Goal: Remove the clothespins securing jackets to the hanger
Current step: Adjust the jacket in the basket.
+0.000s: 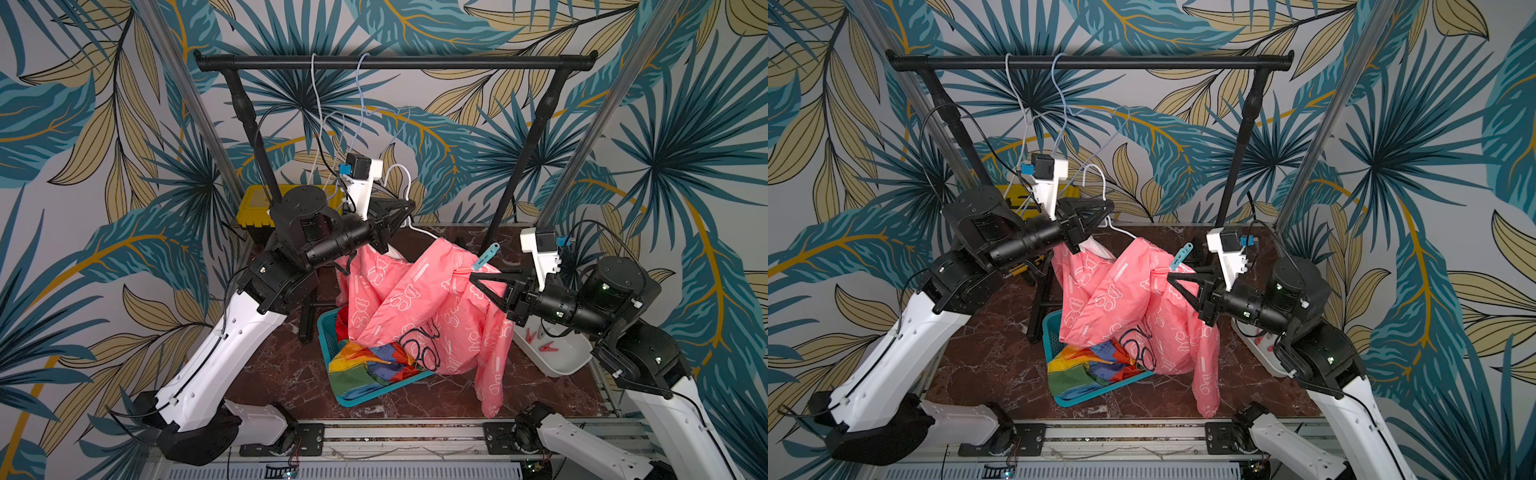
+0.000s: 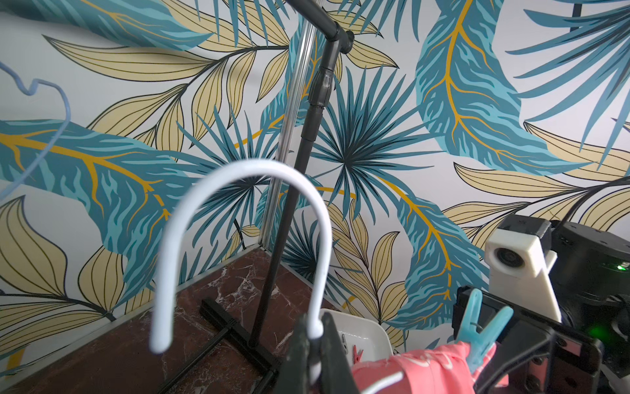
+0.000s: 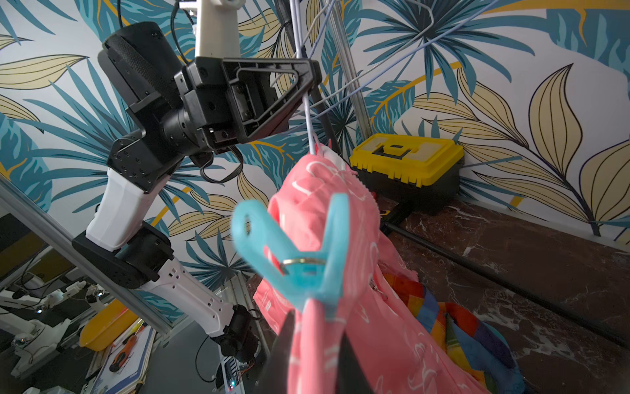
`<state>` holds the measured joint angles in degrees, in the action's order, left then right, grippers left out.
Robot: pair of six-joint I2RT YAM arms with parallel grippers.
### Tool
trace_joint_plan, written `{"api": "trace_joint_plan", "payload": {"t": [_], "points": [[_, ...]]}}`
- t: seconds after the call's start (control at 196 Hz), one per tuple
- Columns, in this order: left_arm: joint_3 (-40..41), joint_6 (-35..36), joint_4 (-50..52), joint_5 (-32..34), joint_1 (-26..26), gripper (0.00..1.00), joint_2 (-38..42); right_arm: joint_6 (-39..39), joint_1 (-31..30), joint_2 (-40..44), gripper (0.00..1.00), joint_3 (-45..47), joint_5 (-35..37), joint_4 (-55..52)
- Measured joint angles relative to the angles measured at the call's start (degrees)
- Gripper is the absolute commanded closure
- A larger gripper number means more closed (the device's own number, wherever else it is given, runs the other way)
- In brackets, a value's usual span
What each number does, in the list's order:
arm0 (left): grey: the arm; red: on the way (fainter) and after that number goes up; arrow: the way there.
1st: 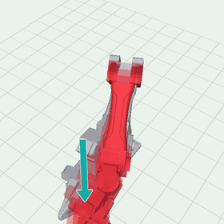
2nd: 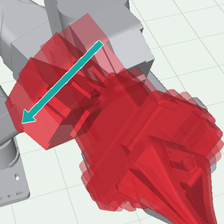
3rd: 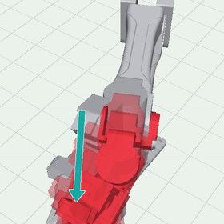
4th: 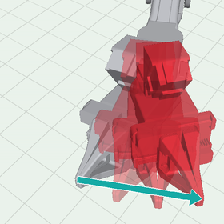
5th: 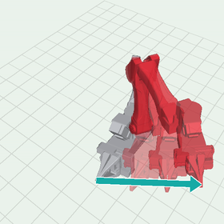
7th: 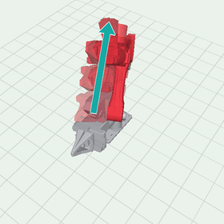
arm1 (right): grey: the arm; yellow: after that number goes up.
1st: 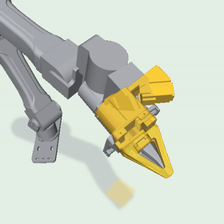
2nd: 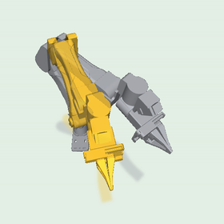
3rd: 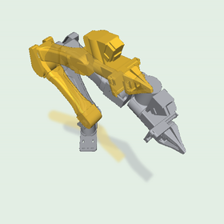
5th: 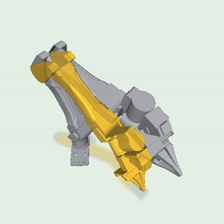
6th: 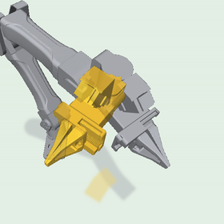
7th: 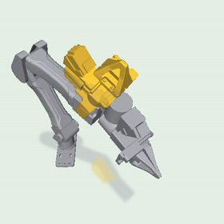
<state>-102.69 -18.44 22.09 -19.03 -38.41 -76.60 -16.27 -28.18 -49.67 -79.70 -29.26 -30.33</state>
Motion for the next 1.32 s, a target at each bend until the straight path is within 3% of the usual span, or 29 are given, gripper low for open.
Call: {"api": "trace_joint_plan", "payload": {"t": [0.082,0.174,0.373,0.47,0.654,0.802,0.94,1.15,1.324], "points": [[-0.92,0.35,0.76,0.66,-0.02,1.0,-0.17,-0.2,-0.13,0.66,0.13,0.11,3.23,-0.37],[-4.24,1.51,2.89,1.55,-0.07,1.0,-1.03,-0.37,-0.04,3.45,0.01,1.07,8.79,-1.88],[-13.07,3.45,5.62,2.78,-0.17,1.0,-3.48,-1.79,-0.04,12.02,0.01,2.91,17.62,-7.67],[-17.14,4.15,6.73,3.28,-0.2,1.0,-4.96,-2.93,-0.04,15.28,0.1,6.71,19.61,-9.86],[-26.73,5.42,9.9,3.58,-0.7,1.0,-9.35,-6.67,-0.07,14.29,0.42,14.95,17.07,-10.84],[-32.11,6.23,12.04,3.56,-1.46,1.0,-11.5,-9.38,-0.44,12.0,0.45,19.85,13.92,-6.8],[-33.94,6.23,13.03,3.37,-2.12,1.0,-11.41,-11.98,-2.71,8.85,0.54,22.08,11.56,0.81],[-35.06,5.53,13.92,2.05,-3.15,1.0,-10.99,-12.55,-13.49,-3.45,0.63,20.76,13.38,11.34],[-34.62,4.17,13.97,1.27,-4.48,1.0,-10.14,-13.14,-15.58,-7.78,0.68,20.15,17.07,16.09]]}}
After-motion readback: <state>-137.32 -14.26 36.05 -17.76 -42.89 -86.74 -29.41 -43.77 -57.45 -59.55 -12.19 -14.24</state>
